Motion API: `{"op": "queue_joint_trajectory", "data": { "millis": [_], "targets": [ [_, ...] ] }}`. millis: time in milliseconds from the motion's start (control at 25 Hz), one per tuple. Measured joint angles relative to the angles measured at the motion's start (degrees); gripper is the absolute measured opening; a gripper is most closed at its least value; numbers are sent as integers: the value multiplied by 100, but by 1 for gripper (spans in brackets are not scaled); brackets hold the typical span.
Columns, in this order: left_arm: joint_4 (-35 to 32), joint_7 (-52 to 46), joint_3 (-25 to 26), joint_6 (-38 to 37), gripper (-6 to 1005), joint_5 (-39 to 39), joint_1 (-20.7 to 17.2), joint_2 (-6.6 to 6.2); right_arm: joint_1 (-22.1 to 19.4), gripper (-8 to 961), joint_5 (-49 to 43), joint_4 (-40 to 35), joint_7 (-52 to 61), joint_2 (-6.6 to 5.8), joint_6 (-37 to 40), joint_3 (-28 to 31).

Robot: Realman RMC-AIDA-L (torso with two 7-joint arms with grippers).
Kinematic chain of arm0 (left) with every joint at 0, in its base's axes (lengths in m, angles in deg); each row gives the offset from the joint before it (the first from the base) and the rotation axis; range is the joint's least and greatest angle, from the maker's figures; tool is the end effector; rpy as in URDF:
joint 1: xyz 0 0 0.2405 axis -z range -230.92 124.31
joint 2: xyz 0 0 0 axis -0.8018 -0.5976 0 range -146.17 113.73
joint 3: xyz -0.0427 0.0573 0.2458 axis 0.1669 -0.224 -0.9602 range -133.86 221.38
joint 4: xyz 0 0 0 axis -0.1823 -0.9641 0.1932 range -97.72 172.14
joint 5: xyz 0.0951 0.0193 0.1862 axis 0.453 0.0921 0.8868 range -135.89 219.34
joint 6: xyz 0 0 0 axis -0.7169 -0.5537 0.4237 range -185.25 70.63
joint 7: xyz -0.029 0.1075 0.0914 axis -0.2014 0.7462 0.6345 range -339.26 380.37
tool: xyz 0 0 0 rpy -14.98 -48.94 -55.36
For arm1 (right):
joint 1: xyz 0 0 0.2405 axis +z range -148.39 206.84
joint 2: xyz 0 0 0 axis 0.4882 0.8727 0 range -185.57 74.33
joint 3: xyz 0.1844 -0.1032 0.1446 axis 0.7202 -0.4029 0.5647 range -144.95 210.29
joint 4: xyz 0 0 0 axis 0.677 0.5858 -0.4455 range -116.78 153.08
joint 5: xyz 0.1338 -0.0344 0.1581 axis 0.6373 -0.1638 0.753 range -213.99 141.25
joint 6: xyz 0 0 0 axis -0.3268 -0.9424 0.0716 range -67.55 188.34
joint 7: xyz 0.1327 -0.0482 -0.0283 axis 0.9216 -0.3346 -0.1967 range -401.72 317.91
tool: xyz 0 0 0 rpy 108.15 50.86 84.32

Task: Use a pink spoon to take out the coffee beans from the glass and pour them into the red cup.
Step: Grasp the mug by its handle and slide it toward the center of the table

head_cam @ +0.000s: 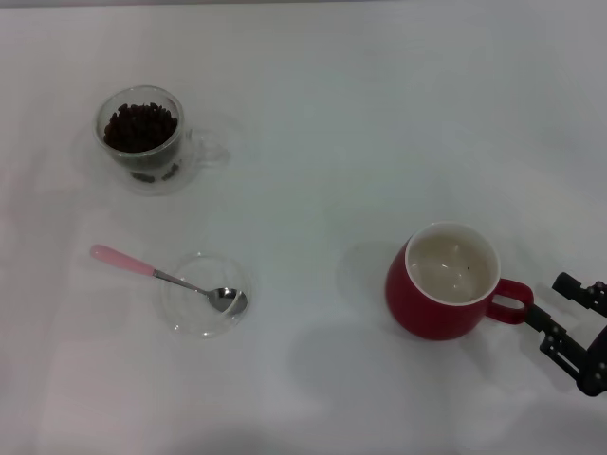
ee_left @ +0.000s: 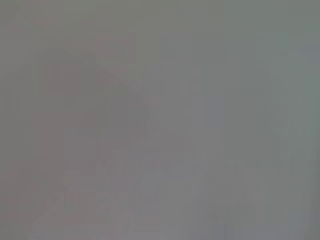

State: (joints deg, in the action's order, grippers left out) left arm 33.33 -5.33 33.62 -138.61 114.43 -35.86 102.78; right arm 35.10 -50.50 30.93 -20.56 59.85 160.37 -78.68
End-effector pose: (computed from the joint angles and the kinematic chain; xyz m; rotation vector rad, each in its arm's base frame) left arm -0.3763 0.2692 0.0346 -1.4566 -0.6003 -0.8184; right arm 0.3834 0.1140 -0.0200 -2.1433 0.6364 0.7337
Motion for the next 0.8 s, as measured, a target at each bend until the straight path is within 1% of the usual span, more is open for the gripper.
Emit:
{"op": "queue_joint_trajectory", "data": {
  "millis": [200,520,760,800],
  "targets": [
    [5,-51,28,-1,611,-23,39,0,71,541,-23,-34,0,9,-172,-8],
    [-16,-143,30,0,612,-24,101,-11,107,542,-79,-531,1,28,-903,20],
    [-17,-145,30,0,612,-23,113,-8,107,542,-20,-617,-2,7,-1027,227],
    [-17,-145,30,1,612,-23,113,-8,107,525,-18,-618,-14,2,-1027,261]
  ]
}}
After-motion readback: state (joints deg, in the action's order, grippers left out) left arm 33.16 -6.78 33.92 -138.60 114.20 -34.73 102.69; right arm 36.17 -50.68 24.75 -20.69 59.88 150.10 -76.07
